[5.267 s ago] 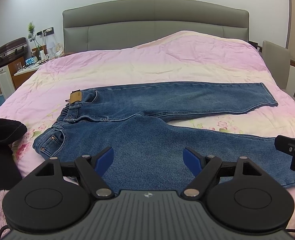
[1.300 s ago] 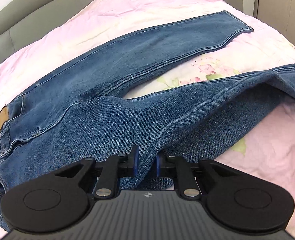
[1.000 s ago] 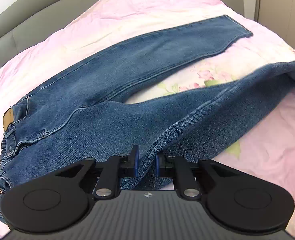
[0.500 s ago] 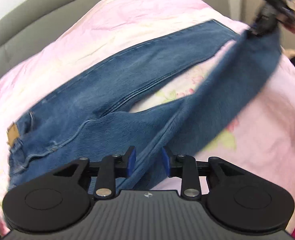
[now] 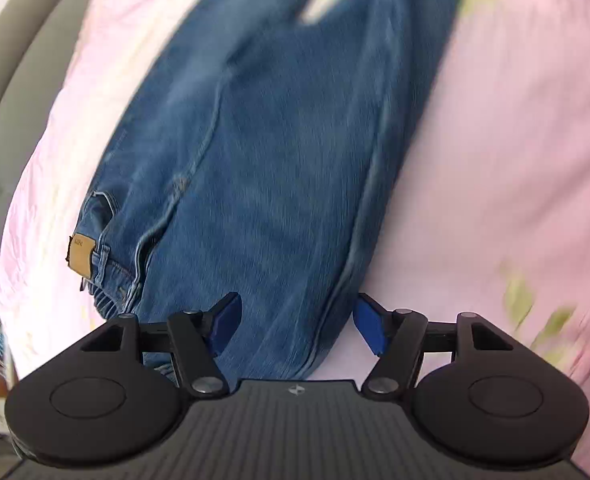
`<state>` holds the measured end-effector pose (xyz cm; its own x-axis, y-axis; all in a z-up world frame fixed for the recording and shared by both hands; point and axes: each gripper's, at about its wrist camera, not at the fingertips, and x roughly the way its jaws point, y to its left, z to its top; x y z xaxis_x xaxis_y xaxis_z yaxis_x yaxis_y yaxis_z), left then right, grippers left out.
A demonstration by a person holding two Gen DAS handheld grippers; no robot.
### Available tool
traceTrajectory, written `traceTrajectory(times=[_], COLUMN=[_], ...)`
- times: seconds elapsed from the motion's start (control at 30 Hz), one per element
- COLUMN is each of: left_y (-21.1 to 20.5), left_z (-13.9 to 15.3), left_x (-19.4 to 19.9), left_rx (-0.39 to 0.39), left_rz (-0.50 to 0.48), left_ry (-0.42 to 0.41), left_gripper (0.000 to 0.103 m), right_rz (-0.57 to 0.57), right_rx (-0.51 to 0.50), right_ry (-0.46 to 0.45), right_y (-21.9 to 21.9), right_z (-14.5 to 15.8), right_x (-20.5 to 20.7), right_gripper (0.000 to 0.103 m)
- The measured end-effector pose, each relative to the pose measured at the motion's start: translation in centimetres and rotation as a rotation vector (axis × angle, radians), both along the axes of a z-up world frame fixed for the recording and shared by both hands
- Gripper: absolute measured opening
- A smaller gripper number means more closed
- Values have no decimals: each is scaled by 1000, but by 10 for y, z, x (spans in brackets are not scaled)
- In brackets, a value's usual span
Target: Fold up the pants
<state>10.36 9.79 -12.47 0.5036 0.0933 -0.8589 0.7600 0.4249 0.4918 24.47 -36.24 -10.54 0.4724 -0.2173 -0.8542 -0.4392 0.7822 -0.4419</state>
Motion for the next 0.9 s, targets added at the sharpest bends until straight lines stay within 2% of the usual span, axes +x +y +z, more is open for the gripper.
traceTrajectory(times=[0.07, 0.13, 0.17, 0.2, 0.23, 0.3, 0.37, 0.4, 0.47, 0.53, 0.67, 0.73, 0.8, 0.9], left_y=[11, 19, 23, 24, 24, 26, 31, 33, 35, 33, 28, 27, 25, 24], left_z=[-10, -18, -22, -23, -23, -18, -8, -2, 10, 17, 18, 16, 16, 16], left_x=[0, 1, 1, 1, 1, 0, 5, 7, 11, 14, 12, 13, 14, 20], left_rx=[75, 115, 128, 142, 144, 105, 46, 16, -40, -62, -41, -35, -27, -13], left_rz=[-16, -15, -11, 0, 12, 44, 106, 135, 196, 224, 238, 253, 265, 282], left_ry=[-6, 6, 3, -13, -30, -43, -63, -71, -83, -93, -91, -88, -88, -80], left_gripper=[76, 74, 70, 60, 54, 35, 32, 30, 30, 30, 29, 29, 29, 29], right_rz=[5, 14, 17, 23, 29, 50, 100, 116, 141, 145, 144, 96, 53, 70], right_rx=[-7, -13, -13, -10, -6, 1, 18, 24, 28, 20, -44, -12, 68, 54], right_ry=[11, 21, 23, 25, 30, 42, 46, 49, 71, 94, 95, 84, 87, 107], right_y=[0, 1, 0, -2, -4, -11, -22, -29, -44, -62, -88, -99, -108, -107], right_z=[0, 0, 0, 1, 1, 3, 8, 12, 16, 16, 12, 12, 10, -9], right_x=[1, -1, -1, -3, -4, -6, -10, -11, -13, -12, -1, 14, 30, 51], right_gripper=[2, 2, 2, 3, 7, 18, 34, 47, 52, 57, 59, 64, 64, 64])
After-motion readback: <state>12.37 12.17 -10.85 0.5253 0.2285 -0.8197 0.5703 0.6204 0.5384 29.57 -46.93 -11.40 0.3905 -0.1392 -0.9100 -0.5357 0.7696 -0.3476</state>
